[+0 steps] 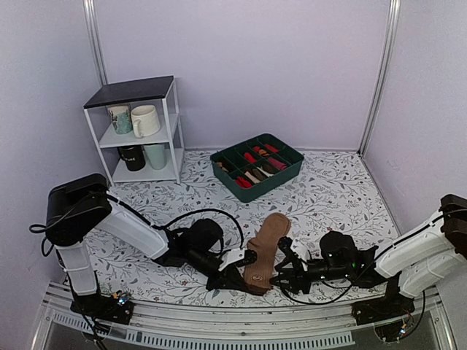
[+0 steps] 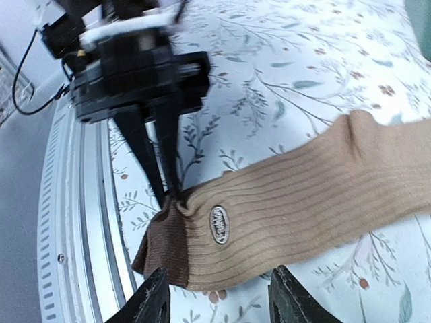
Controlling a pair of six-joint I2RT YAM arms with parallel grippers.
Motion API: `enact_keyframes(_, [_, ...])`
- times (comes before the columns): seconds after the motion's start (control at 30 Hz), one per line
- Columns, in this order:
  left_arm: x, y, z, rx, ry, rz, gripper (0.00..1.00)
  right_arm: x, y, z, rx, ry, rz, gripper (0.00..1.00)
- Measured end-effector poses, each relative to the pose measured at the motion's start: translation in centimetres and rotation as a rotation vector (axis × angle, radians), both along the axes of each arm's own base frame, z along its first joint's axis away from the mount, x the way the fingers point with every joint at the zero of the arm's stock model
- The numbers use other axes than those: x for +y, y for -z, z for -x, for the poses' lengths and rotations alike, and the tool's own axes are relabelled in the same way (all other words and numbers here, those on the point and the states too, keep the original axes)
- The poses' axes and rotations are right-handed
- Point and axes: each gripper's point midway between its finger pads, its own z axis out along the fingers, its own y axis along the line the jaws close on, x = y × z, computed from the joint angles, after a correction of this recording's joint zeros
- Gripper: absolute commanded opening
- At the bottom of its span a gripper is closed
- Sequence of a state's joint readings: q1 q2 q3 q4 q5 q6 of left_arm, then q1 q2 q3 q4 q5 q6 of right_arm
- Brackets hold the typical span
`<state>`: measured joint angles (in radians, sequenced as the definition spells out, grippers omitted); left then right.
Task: Roll the socks
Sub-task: Roll the sock at the center of the board.
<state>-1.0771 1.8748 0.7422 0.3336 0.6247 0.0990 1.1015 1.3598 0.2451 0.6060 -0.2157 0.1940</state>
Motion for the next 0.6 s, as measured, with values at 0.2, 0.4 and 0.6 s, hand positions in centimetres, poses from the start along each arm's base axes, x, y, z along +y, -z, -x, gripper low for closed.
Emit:
enact_keyframes(0.2, [0.6, 0.1, -0.1, 0.101, -0.032, -0.011, 0.0, 1.9, 1.0, 2.9, -0.08, -0.159, 0.009, 0.5])
enact_keyframes(0.4, [0.6, 0.2, 0.0, 0.146, -0.038, -0.01, 0.0, 3.1, 1.0, 4.6, -0.134, -0.234, 0.016, 0.54])
enact_keyframes(0.6, [0.5, 0.1, 0.0, 0.157, -0.032, -0.008, 0.0, 4.4, 0.4, 4.0, -0.209, -0.239, 0.022, 0.54])
